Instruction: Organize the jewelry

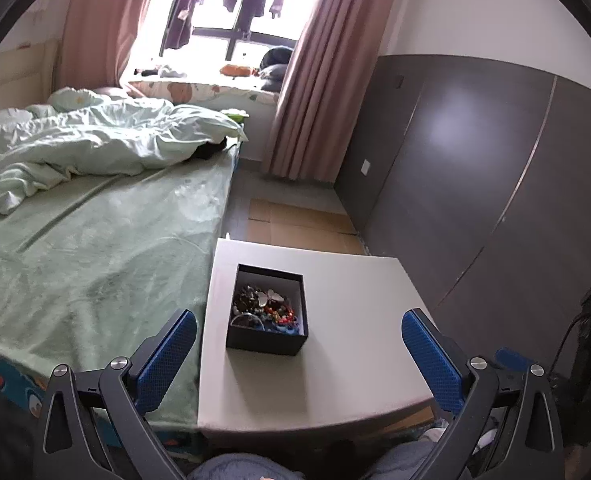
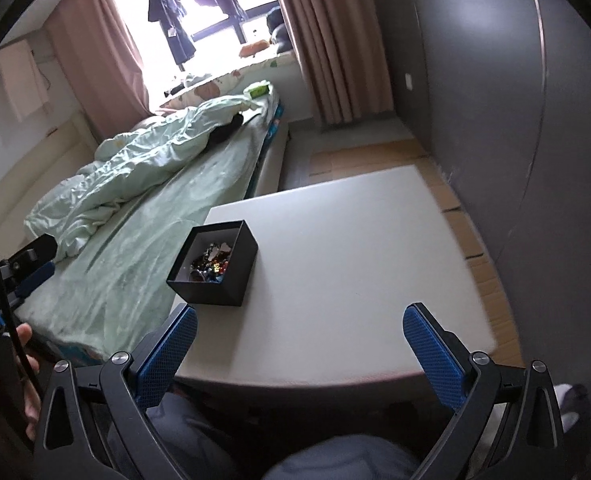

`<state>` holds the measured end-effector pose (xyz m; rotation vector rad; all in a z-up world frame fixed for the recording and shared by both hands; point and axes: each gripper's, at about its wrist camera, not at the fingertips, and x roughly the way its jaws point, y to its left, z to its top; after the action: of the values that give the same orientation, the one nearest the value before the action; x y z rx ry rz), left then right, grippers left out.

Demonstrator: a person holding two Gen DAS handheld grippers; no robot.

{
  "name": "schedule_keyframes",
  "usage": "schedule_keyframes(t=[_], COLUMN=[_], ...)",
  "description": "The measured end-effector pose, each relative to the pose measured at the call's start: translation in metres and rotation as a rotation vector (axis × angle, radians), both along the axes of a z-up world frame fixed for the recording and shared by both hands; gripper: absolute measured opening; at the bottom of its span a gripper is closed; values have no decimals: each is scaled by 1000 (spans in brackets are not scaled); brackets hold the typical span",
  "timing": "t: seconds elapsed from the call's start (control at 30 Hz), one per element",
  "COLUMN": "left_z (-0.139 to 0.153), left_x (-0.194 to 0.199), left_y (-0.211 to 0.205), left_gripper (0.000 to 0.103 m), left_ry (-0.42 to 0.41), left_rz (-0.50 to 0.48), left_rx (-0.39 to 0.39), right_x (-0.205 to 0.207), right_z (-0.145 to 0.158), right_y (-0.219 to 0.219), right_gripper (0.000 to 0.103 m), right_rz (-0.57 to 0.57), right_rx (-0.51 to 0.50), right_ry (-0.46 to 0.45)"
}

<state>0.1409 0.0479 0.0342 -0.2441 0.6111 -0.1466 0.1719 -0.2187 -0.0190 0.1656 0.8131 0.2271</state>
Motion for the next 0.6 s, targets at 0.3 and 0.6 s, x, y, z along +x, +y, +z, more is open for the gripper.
schedule_keyframes(t=[0.3,0.6], left_z=[6,8], left_x=[-46,-87], left_y=[-15,-24], left_gripper=[103,103], left_ry=[-30,-49], left_rz=[-22,-79], left_rx=[40,43], right_x=[-55,-102], right_z=[37,46], right_y=[-3,-11], right_gripper=[103,103], right_rz=[-9,-5], right_rx=[-14,28], right_ry=[-116,-143])
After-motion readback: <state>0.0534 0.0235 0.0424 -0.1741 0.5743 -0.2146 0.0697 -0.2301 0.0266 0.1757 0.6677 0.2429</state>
